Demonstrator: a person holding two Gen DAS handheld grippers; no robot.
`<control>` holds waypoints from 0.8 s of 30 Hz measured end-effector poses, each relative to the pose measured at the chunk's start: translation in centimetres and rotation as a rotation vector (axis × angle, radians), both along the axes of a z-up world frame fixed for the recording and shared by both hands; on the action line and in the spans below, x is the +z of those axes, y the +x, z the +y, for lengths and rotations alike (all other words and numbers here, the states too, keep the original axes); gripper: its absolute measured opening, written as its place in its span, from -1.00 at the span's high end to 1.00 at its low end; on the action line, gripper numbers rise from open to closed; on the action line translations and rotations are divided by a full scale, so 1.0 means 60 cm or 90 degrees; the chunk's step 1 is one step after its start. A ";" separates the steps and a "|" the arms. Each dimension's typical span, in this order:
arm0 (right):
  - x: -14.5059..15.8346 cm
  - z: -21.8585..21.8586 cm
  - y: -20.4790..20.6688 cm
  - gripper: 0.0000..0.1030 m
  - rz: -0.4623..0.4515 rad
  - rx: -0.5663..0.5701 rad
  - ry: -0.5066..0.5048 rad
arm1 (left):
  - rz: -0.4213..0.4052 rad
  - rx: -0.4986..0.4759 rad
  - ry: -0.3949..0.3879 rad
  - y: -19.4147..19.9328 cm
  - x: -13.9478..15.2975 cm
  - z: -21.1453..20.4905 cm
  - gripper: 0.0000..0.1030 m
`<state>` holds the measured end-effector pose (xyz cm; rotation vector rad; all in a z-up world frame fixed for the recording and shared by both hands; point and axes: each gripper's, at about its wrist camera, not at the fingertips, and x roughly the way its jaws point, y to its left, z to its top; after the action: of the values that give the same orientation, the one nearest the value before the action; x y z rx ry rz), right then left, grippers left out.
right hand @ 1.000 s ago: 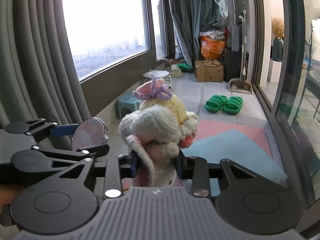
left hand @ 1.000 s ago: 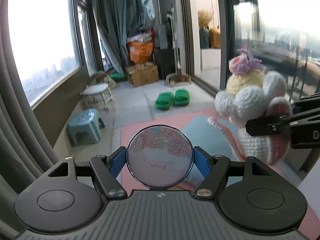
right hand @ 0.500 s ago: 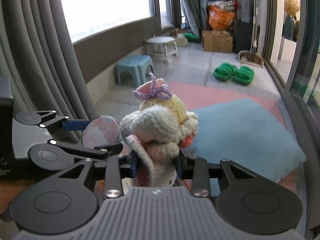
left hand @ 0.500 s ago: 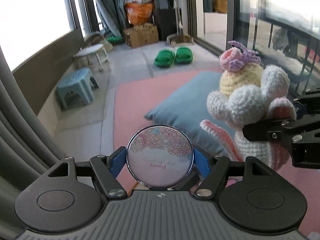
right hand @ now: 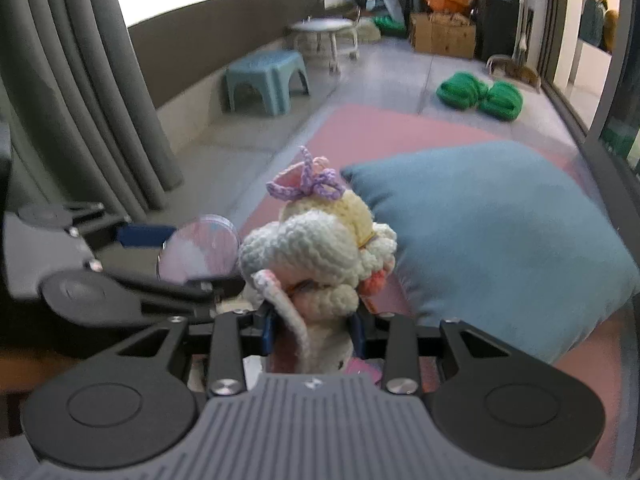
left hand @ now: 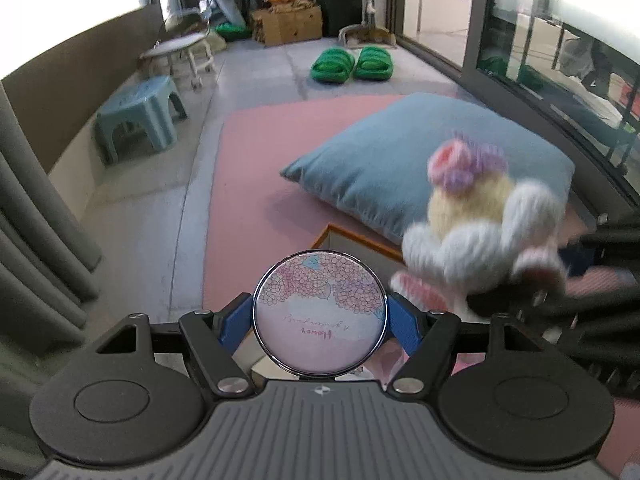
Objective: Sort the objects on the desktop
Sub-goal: 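Carry the mirror compact and bunny over the shoebox, then lower both into the shoebox and open both grippers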
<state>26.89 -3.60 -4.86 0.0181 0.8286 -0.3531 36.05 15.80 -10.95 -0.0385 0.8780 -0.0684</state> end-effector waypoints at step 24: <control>-0.156 -0.031 0.088 0.26 0.093 0.029 0.006 | 0.056 0.010 -0.055 0.046 -0.138 0.042 -0.64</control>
<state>32.15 -5.45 -14.22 -0.0186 0.9740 -0.3095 38.78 18.30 -19.21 -0.1305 0.9622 -0.0899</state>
